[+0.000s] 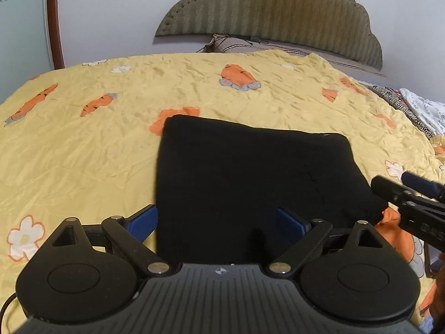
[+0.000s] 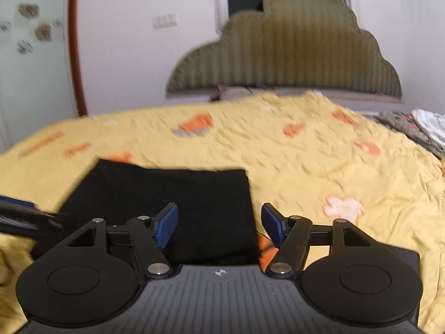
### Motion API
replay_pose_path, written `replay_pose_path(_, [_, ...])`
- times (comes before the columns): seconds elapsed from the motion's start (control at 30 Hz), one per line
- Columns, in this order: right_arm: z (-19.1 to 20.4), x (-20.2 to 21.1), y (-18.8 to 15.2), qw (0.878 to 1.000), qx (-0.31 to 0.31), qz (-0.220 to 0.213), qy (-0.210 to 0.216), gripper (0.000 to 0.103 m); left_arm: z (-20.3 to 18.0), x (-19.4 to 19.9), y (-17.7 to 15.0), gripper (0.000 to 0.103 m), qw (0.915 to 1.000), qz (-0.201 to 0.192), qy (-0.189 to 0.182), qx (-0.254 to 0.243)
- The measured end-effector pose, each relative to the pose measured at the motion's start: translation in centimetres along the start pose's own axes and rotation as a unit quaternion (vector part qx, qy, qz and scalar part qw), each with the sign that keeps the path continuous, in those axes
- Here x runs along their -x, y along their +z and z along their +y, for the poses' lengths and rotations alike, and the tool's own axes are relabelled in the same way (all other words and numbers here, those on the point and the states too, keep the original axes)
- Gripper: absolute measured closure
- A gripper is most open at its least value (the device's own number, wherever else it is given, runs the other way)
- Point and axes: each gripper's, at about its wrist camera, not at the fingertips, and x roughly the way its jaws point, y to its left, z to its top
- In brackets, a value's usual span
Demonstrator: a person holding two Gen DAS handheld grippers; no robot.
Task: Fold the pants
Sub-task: 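Lay the folded trousers flat and open both tools, squaring the stack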
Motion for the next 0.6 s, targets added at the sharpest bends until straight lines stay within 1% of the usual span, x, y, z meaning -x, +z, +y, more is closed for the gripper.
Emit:
replay_pose_path(0.03, [0.6,0.5,0.2,1.000,0.005,0.000,0.013,0.022,-0.3,0.0,0.0,0.009,1.0000,-0.003,0.005,-0.001])
replay_pose_path(0.13, [2.6,1.5,0.3,0.999,0.028,0.000,0.037,0.018,-1.1,0.3,-0.3,0.008,0.9997,-0.008,0.023,0.001])
replay_pose_path(0.17, [3.0,1.6,0.2,0.999,0.034,0.003,0.039,0.016,-1.2,0.2,-0.4,0.008,0.9996,-0.007,0.029,0.005])
replay_pose_path(0.2, [3.5,1.5,0.1,0.998,0.040,0.012,0.038,0.010,-1.2,0.3,-0.5,0.008,0.9994,-0.005,0.033,0.007])
replay_pose_path(0.23, [3.9,1.5,0.1,0.998,0.046,0.019,0.034,0.008,-1.1,0.4,-0.6,0.008,0.9992,-0.002,0.039,0.009])
replay_pose_path(0.33, [4.6,1.6,-0.2,0.998,0.050,0.023,0.021,0.005,-0.7,0.7,-0.9,0.008,0.9980,-0.001,0.062,0.010])
replay_pose_path(0.4, [4.5,1.6,-0.4,0.998,0.046,0.028,0.015,0.005,-0.5,1.1,-1.1,0.008,0.9970,-0.004,0.076,0.013])
replay_pose_path(0.6, [4.3,2.3,-1.4,0.998,0.045,0.040,0.015,0.005,0.1,2.5,-2.0,0.008,0.9951,-0.010,0.097,0.013])
